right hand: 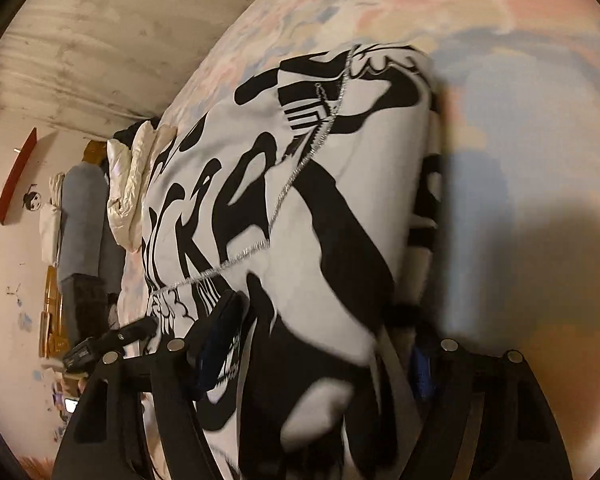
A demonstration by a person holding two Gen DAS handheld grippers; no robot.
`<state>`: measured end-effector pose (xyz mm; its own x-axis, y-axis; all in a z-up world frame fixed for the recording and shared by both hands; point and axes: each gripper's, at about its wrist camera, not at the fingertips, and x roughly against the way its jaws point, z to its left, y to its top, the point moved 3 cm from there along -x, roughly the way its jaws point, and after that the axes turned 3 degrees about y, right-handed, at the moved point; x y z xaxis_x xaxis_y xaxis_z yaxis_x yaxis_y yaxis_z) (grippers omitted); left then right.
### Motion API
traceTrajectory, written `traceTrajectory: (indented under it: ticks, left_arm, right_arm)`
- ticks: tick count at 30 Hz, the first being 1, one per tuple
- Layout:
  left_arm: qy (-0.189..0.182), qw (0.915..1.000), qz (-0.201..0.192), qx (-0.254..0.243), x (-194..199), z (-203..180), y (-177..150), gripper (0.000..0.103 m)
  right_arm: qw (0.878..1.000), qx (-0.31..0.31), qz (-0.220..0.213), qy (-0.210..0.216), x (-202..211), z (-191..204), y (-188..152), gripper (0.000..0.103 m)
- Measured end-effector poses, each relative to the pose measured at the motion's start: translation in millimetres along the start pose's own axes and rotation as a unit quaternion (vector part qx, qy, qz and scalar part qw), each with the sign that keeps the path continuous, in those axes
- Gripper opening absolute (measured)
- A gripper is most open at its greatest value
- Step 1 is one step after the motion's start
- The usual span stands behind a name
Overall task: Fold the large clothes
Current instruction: 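Grasp the folded jacket bundle with both tools and lift it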
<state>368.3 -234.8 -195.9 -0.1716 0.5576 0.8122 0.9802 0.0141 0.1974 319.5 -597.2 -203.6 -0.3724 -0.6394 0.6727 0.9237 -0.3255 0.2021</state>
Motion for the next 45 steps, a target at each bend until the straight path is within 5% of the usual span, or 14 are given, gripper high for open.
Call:
traceTrajectory:
  ticks: [8,10,16,20,25,35,41,45]
  left_arm:
    - [0.005,0.9994,0.016,-0.028,-13.3,-8.0,16.5,0.102]
    - [0.014,0.9995,0.013,-0.027,-13.2,-10.8,18.8,0.102]
    - [0.044,0.9963,-0.058,-0.045,10.7,-31.1,18.0,0.072]
    - [0.084,0.9835,-0.112,-0.115,39.6,-60.9,11.7,0.058]
    - [0.097,0.9752,-0.136,-0.145,83.3,-78.1,4.2,0.056]
    - [0.095,0.9722,-0.180,-0.115,264.7,-4.1,8.0,0.056]
    - [0.137,0.9567,-0.230,-0.115,389.0,50.6,77.7,0.056]
    - [0.157,0.9481,-0.252,-0.113,447.8,97.7,151.7,0.056]
  right_arm:
    - [1.000,0.016,-0.009,0.003,-6.7,-6.3,18.4,0.070]
    - [1.000,0.025,-0.016,-0.007,-7.5,-0.2,14.5,0.058]
    - [0.993,0.087,-0.060,-0.054,19.0,45.9,-6.4,0.030]
    - [0.983,0.131,-0.086,-0.091,32.3,85.1,-25.4,0.027]
    - [0.983,0.132,-0.093,-0.090,38.4,121.1,-49.2,0.027]
    - [0.976,0.187,-0.105,-0.029,-4.1,308.6,-64.3,0.026]
    - [0.965,0.238,-0.109,0.016,-61.9,443.8,-19.5,0.026]
    - [0.961,0.244,-0.120,0.045,-117.8,516.0,33.4,0.026]
